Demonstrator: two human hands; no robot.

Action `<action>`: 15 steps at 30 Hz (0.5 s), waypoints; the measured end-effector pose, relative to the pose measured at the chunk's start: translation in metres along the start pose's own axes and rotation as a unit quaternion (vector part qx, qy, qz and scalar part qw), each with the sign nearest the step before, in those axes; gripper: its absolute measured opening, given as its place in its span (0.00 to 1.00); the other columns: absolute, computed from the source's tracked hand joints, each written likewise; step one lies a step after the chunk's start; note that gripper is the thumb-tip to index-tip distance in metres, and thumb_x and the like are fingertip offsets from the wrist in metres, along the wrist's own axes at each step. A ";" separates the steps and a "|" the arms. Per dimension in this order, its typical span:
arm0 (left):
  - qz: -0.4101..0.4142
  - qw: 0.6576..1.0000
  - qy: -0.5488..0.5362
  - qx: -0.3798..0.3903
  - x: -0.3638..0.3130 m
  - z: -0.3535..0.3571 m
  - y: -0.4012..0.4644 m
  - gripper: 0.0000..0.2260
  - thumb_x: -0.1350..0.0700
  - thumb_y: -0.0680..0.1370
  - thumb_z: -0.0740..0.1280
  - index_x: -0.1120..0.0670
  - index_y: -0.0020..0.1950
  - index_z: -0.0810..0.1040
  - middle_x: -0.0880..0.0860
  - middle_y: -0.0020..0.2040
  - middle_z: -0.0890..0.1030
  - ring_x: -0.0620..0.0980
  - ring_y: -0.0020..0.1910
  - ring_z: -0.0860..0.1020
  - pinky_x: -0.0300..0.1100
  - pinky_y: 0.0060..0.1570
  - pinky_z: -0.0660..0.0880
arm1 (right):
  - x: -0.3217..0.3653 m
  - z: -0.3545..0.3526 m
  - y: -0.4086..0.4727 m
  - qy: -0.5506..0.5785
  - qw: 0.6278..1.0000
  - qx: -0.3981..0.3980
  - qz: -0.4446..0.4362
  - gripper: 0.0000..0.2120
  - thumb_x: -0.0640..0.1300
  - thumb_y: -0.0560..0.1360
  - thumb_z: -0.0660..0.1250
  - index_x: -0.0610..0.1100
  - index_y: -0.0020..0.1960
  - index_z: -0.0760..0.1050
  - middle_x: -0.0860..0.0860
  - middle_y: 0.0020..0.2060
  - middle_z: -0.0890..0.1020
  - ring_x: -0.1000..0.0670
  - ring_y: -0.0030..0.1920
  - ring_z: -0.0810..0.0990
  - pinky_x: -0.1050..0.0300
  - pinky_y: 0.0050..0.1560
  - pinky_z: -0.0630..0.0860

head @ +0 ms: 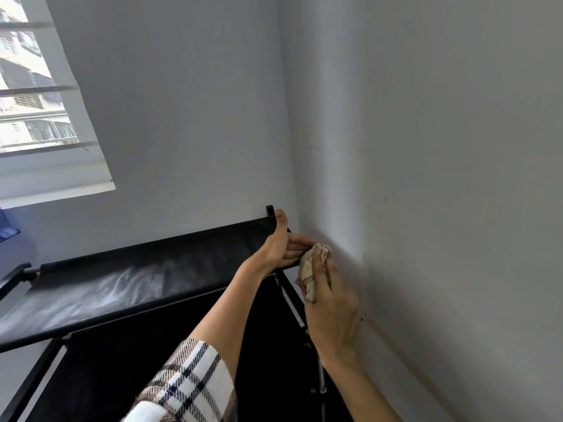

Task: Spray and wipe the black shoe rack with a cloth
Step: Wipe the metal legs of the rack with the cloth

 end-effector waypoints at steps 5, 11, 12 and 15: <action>0.009 1.000 0.014 -0.004 -0.001 0.002 -0.002 0.45 0.31 0.72 0.32 0.55 0.53 0.82 0.54 0.57 0.81 0.46 0.55 0.77 0.34 0.52 0.72 | -0.009 0.006 -0.010 0.007 0.999 0.050 -0.004 0.25 0.42 0.67 0.75 0.41 0.64 0.76 0.44 0.61 0.79 0.44 0.32 0.81 0.54 0.32 0.76; 0.016 1.000 0.021 -0.008 -0.001 0.003 -0.002 0.45 0.32 0.73 0.32 0.56 0.53 0.83 0.55 0.59 0.80 0.50 0.61 0.75 0.40 0.60 0.71 | -0.020 0.002 -0.021 0.026 0.993 0.101 0.051 0.32 0.57 0.70 0.69 0.49 0.71 0.67 0.52 0.64 0.77 0.52 0.30 0.79 0.60 0.29 0.73; 0.017 1.000 0.017 -0.012 -0.001 0.003 -0.001 0.44 0.32 0.73 0.32 0.55 0.51 0.83 0.54 0.56 0.82 0.49 0.58 0.77 0.37 0.56 0.72 | -0.014 -0.001 -0.016 0.044 0.996 0.065 0.040 0.34 0.54 0.67 0.73 0.46 0.70 0.69 0.50 0.59 0.81 0.52 0.26 0.76 0.61 0.24 0.72; 0.018 1.000 0.003 -0.009 -0.002 0.003 -0.001 0.44 0.31 0.72 0.34 0.55 0.49 0.84 0.51 0.47 0.84 0.45 0.50 0.81 0.32 0.45 0.75 | 0.000 -0.003 -0.004 0.030 0.999 -0.013 -0.014 0.33 0.47 0.63 0.77 0.40 0.66 0.73 0.48 0.50 0.84 0.50 0.24 0.75 0.59 0.23 0.72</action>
Point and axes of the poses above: each hand's wrist, its own y-axis towards the middle knuckle, its own z-axis out of the palm, x = y × z, the point moved 5 cm from there along y, towards the middle knuckle
